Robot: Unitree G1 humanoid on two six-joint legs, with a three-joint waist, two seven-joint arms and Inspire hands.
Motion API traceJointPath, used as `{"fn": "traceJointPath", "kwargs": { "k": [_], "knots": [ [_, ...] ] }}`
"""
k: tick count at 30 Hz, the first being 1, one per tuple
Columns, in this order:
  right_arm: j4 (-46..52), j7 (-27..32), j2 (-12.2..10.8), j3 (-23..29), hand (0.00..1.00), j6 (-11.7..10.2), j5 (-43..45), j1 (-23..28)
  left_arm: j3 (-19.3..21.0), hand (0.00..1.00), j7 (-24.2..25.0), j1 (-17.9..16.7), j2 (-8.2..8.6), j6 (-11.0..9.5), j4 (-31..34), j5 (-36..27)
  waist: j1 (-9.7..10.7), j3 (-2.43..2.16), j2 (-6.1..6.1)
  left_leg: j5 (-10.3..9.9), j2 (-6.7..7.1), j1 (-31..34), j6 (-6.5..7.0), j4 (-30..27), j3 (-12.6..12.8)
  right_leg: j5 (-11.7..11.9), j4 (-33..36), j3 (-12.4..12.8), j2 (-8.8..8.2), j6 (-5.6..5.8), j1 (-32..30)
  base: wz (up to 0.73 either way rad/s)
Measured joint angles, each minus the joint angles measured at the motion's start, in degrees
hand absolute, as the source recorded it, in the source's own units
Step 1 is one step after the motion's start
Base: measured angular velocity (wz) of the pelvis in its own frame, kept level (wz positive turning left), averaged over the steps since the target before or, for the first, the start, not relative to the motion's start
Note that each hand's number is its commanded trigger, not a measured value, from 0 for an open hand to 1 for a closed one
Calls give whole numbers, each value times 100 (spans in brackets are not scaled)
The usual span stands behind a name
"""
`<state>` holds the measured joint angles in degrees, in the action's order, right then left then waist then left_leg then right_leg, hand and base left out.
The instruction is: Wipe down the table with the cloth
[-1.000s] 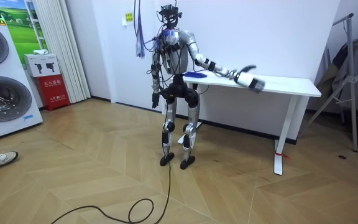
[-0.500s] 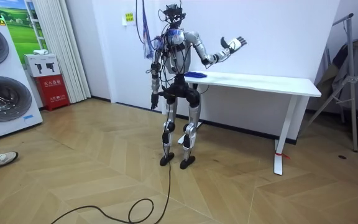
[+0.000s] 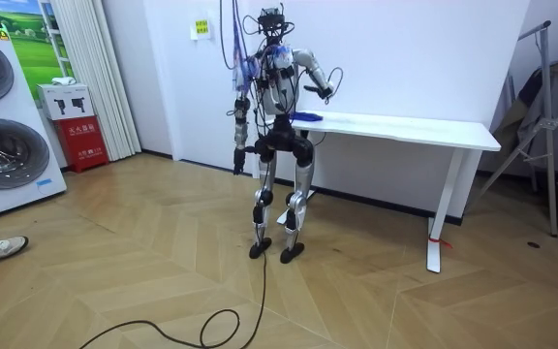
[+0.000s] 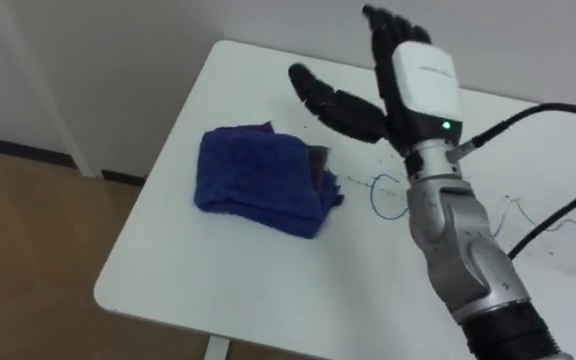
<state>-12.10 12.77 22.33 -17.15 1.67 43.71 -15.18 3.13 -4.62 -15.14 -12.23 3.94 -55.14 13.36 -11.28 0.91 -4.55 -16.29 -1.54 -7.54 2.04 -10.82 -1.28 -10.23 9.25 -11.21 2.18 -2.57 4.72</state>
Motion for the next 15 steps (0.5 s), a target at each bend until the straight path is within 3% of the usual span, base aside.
{"fn": "traceJointPath", "kwargs": {
  "k": [6,7,8,9,10,11,12,13,14,15],
  "knots": [
    [-1041,-282,-4,-621,0,85,587,-3,0,0,42,50,-36,91,7,97,-196,-42,-62,1,22,-34,0,-21,-214,0,-88,-26,-9,0,145,16],
    [-1199,-348,-18,-678,0,94,657,1,2,0,72,31,-39,100,7,98,-181,-33,-88,1,60,-11,0,-147,-197,10,-162,37,-54,-1,252,29],
    [-1303,-388,-43,-719,0,124,668,8,4,0,109,15,-44,110,4,99,-194,24,-175,-5,191,211,-30,-671,-173,14,-267,328,-200,0,411,34],
    [-1354,-388,-61,-728,0,152,669,13,-5,0,127,17,-44,112,2,113,-188,55,-226,-64,273,376,-120,-842,-158,14,-281,561,-291,1,458,57],
    [-1444,-385,-33,-667,0,195,669,45,-41,0,141,90,-37,112,8,190,-117,35,-286,83,268,693,-228,-440,-169,1,-255,761,-364,27,417,59],
    [-1600,-415,-31,-617,0,261,698,108,-127,0,135,163,-66,94,-22,257,-214,-43,-356,352,246,777,-21,-255,50,-67,-176,775,-436,195,328,48],
    [-1651,-471,-27,-614,0,279,795,117,-131,0,135,197,-65,94,-56,259,-269,-36,-351,381,248,729,8,-235,79,-73,-122,701,-442,295,281,0],
    [-1648,-544,-37,-614,0,269,1009,160,-122,0,136,211,-69,105,-104,257,-397,-8,-297,383,243,659,11,-262,2,-135,-90,397,-412,430,229,-36],
    [-1573,-543,-42,-617,0,166,1220,199,-117,0,132,178,-92,106,-104,254,-484,2,-238,383,208,574,11,-257,-351,-130,-128,224,-318,371,58,-42],
    [-1530,-542,-42,-620,0,124,1320,203,-104,0,130,150,-97,106,-105,250,-492,8,-211,382,190,543,10,-250,-548,-81,-191,178,-266,298,-99,-44]
  ]
}}
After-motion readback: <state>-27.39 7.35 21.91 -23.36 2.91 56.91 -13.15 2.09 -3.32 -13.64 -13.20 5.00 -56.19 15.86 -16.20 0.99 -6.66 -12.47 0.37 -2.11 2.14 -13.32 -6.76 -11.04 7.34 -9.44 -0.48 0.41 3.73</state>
